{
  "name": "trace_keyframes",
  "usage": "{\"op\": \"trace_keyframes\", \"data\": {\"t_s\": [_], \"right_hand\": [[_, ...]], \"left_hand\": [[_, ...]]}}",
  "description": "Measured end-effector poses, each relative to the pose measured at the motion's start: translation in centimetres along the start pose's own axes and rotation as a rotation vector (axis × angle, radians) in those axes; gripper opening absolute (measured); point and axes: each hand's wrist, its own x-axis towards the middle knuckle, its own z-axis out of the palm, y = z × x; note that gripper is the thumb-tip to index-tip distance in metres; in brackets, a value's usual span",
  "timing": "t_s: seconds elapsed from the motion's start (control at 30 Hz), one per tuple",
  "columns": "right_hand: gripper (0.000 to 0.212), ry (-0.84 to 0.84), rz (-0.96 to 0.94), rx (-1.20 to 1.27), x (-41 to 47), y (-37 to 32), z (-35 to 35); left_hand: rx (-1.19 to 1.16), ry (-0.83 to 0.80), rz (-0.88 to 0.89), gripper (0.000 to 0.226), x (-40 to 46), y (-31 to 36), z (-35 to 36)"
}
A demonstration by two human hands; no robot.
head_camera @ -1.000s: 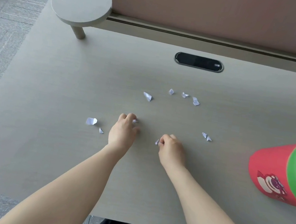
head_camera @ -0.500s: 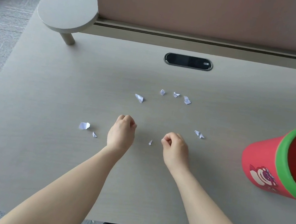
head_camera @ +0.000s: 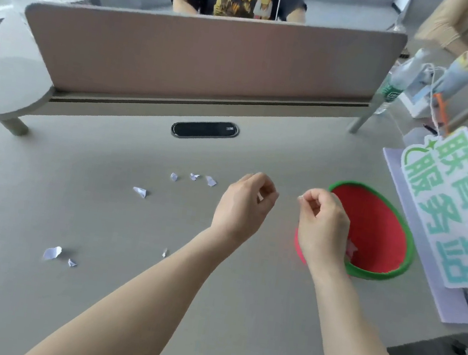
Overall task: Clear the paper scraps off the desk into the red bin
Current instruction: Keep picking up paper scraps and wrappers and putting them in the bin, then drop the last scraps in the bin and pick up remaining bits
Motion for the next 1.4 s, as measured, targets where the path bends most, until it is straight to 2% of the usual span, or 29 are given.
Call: {"op": "trace_keyframes", "data": {"t_s": [0.27,0.57,0.67,0.83,0.93,1.0,1.1,1.27,1.4], "right_hand": [[0.006,0.014,0.137,-0.128,1.7,5.9,-6.2],[0.005,-0.108,0.229,-0.222,2.4,8.9,-8.4],[0.013,-0.084,0.224,-0.204,2.6,8.9,-8.8],[0.010,0.024,0.144,-0.102,3.4,7.0,-8.8],[0.010,0.011,-0.003,0.038,3.3,3.5,-7.4],[0.009,-0.061,-0.097,0.090,2.9,1.3,-5.8],[0.009,-0.253,-0.184,0.068,1.8,-1.1,-1.4],[0.021,-0.579,-0.160,-0.114,-0.2,-0.3,6.2],[0.029,-0.737,-0.101,-0.278,-1.8,2.0,10.4]], "left_hand": [[0.060,-0.167,0.133,0.005,0.7,6.1,7.2],[0.277,-0.240,0.202,0.011,0.9,7.4,10.5],[0.270,-0.226,0.200,0.018,1.0,7.4,10.8],[0.161,-0.105,0.184,0.019,1.3,6.5,9.6],[0.165,-0.016,0.115,0.019,1.3,4.4,7.4],[0.190,0.005,0.049,0.019,1.2,2.4,6.0],[0.256,0.021,-0.089,0.020,0.3,-1.6,3.1],[0.324,0.038,-0.296,0.023,-2.5,-8.2,-1.3],[0.348,0.040,-0.430,0.025,-5.5,-12.7,-3.8]]}}
